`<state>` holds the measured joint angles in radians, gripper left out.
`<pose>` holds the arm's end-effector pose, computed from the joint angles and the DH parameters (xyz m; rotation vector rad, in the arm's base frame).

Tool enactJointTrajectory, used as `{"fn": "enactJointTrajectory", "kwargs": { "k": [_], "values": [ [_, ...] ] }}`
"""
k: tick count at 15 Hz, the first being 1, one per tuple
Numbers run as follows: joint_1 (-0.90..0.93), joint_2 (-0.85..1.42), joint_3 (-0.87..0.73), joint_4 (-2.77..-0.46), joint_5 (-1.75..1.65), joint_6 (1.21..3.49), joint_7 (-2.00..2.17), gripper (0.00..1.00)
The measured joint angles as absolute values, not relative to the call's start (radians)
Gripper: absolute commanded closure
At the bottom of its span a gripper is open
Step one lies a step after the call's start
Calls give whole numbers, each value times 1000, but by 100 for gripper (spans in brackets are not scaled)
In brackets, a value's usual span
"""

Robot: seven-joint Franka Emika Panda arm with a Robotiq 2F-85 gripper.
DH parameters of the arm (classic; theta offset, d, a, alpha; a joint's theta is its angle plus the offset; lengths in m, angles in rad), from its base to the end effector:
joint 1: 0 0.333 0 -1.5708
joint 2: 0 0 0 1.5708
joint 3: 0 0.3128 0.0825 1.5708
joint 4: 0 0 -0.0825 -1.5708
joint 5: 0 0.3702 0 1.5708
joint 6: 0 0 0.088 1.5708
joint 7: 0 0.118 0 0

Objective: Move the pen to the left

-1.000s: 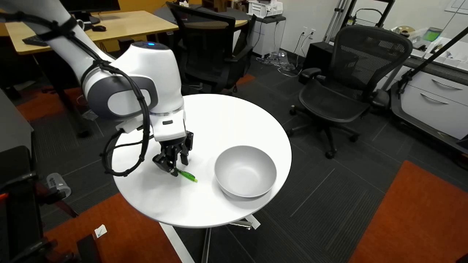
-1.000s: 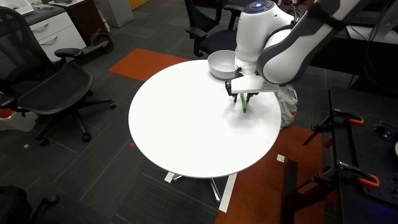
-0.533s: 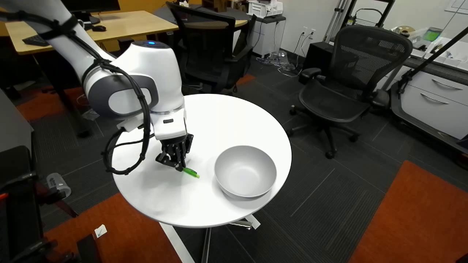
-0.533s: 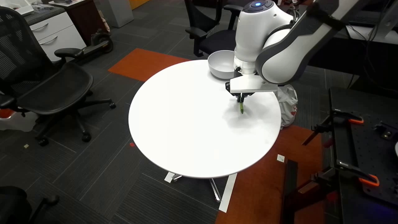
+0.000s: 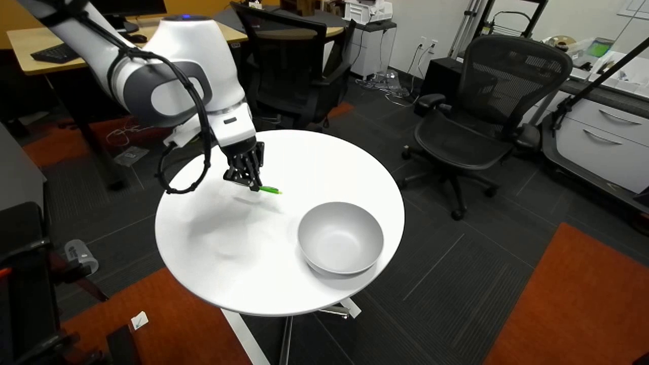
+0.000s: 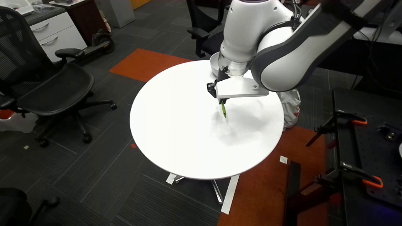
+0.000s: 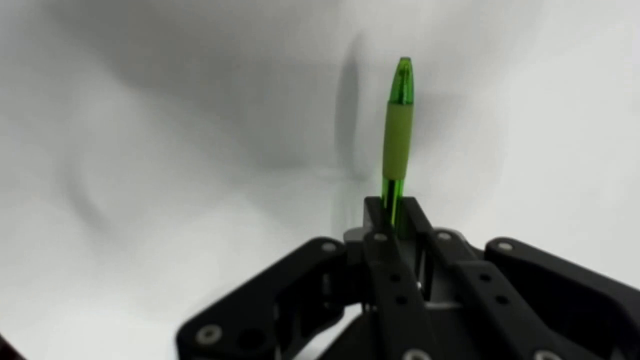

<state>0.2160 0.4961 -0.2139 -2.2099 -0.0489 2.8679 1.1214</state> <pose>0.5600 0.0015 0.1716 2.7059 -1.5484 0.3224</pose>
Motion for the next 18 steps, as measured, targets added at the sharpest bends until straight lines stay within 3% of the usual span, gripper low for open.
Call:
{"fn": "enactJointTrajectory", "kwargs": {
  "k": [8, 18],
  "values": [
    [277, 495, -134, -2051, -49, 2868, 1044, 97],
    [279, 660, -30, -1891, -7, 2866, 921, 97]
  ]
}}
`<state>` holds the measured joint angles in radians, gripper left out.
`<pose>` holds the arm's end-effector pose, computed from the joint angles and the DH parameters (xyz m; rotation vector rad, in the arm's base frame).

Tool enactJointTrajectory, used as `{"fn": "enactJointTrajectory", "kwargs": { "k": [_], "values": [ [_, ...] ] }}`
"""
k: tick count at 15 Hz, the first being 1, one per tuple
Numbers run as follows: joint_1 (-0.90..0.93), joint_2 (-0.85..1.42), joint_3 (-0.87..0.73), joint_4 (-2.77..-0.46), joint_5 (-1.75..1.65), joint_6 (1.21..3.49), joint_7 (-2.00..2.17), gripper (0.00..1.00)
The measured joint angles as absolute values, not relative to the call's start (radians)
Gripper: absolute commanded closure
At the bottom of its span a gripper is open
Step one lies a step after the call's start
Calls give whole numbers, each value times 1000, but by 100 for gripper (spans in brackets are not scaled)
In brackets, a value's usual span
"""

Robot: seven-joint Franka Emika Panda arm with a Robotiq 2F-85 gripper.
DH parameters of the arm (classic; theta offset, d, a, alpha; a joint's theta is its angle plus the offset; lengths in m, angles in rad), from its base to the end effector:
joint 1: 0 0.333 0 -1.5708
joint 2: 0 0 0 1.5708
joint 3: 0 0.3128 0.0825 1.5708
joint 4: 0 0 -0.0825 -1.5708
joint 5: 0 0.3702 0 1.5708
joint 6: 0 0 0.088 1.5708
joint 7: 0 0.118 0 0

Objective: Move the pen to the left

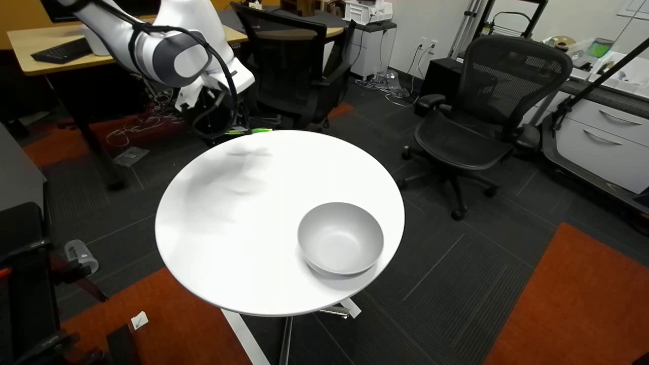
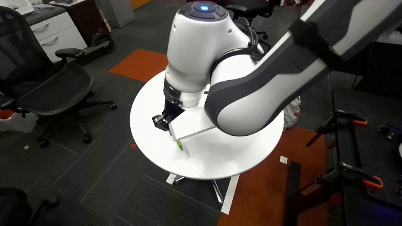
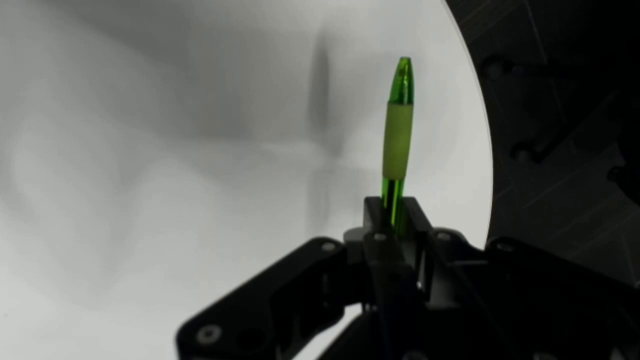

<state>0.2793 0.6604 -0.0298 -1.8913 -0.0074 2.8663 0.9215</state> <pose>0.6311 0.1626 0.1829 -2.7993 0.9527 -0.4079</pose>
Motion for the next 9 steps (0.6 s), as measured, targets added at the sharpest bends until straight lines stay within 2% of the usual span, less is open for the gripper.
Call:
{"fn": "enactJointTrajectory", "kwargs": {
  "k": [8, 9],
  "values": [
    [284, 739, -26, -1843, 31, 2865, 885, 97],
    [284, 746, -26, -1840, 32, 2864, 885, 92]
  ]
}}
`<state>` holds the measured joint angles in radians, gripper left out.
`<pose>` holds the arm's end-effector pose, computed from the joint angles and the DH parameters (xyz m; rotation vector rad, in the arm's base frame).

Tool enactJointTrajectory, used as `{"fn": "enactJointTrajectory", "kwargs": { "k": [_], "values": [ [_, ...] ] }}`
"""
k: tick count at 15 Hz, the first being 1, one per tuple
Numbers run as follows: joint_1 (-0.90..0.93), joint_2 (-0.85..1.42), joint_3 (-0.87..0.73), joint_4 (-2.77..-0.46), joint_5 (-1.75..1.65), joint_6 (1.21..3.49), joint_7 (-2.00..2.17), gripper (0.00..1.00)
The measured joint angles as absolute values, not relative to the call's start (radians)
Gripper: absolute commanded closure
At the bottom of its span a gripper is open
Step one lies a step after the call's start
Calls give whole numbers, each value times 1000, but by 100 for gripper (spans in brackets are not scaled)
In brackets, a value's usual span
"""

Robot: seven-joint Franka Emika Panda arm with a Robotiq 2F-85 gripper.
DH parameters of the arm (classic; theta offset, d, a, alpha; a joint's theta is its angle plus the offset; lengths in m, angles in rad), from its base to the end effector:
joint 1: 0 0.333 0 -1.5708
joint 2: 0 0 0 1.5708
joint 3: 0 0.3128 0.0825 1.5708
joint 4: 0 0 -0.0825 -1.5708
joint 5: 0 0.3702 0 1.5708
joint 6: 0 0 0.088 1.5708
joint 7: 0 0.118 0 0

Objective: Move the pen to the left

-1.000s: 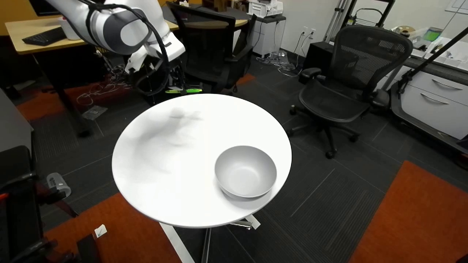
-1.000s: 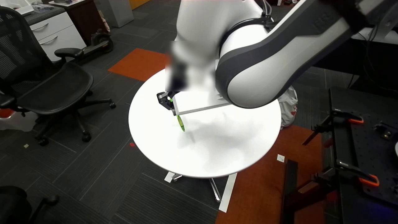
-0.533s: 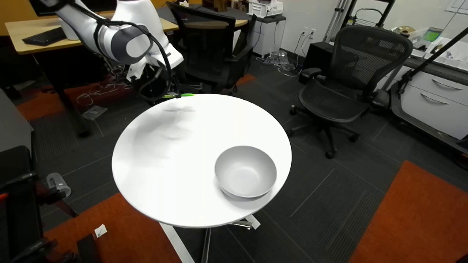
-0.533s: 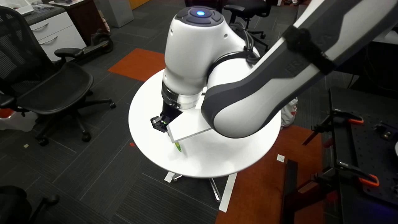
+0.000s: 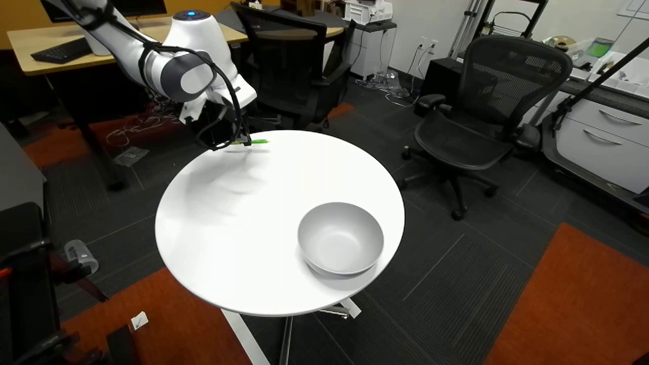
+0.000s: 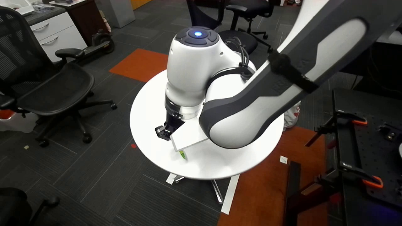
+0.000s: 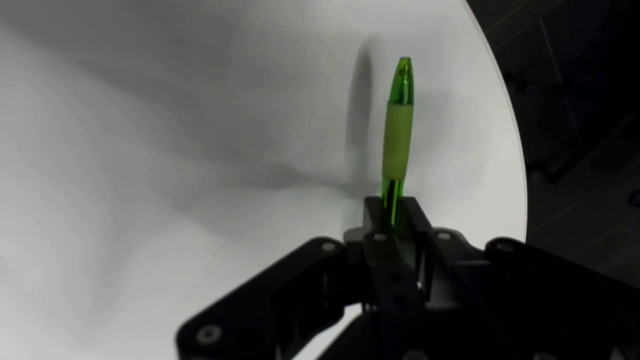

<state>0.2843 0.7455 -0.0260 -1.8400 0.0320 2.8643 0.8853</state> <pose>0.6338 0.1670 0.1469 -2.8185 0.9453 -0.3542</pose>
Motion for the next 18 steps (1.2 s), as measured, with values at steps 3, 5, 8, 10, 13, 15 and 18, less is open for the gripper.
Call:
{"fn": "enactJointTrajectory", "kwargs": {
  "k": [3, 5, 8, 10, 13, 15, 18],
  "values": [
    [284, 759, -26, -1831, 34, 2860, 885, 56],
    [284, 761, -26, -1828, 35, 2858, 885, 41],
    [283, 761, -26, -1823, 44, 2858, 885, 19],
    [281, 759, -26, -1819, 50, 2858, 885, 4],
    [279, 742, -28, -1819, 55, 2860, 884, 0],
    [279, 723, -30, -1823, 55, 2861, 884, 0],
    [279, 684, -32, -1845, 55, 2869, 884, 0]
  ]
}}
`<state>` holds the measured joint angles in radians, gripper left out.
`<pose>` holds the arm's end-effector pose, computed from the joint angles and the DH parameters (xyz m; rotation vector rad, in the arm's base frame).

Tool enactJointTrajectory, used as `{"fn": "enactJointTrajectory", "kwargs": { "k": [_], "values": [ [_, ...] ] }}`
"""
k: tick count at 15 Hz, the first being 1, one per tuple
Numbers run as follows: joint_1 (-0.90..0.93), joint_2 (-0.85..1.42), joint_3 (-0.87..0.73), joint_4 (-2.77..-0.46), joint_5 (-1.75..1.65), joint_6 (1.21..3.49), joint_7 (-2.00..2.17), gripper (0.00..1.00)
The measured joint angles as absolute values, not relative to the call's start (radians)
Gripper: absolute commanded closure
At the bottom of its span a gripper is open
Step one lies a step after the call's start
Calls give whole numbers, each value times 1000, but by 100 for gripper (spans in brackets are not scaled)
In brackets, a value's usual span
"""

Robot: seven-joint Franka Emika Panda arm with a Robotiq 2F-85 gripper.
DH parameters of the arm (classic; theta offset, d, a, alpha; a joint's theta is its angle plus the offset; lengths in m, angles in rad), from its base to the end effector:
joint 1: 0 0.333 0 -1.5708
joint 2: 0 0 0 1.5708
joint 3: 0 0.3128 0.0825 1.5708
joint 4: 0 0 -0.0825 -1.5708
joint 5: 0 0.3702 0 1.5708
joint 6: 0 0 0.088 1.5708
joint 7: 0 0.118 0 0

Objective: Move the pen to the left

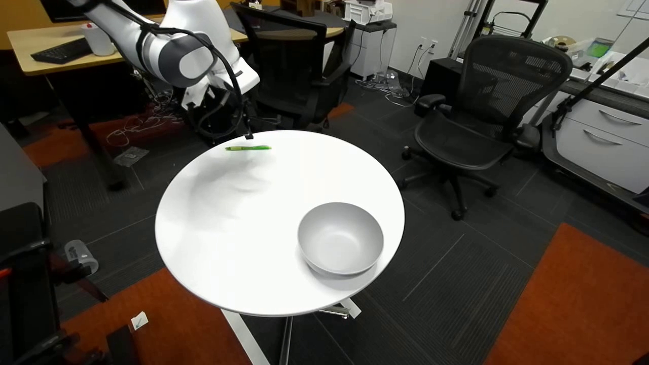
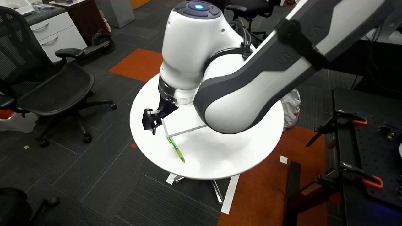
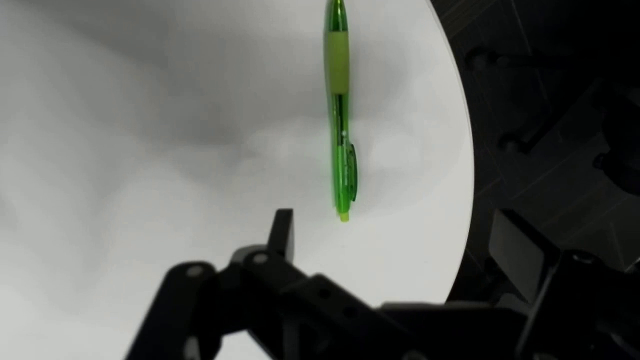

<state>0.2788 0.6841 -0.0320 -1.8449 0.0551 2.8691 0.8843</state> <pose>0.6444 0.1612 0.1862 -2.7592 0.9719 -0.4210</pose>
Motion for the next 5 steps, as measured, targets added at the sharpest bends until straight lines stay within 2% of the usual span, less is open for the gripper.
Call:
{"fn": "enactJointTrajectory", "kwargs": {
  "k": [5],
  "values": [
    [279, 628, -33, -1896, 57, 2887, 884, 0]
  ]
}}
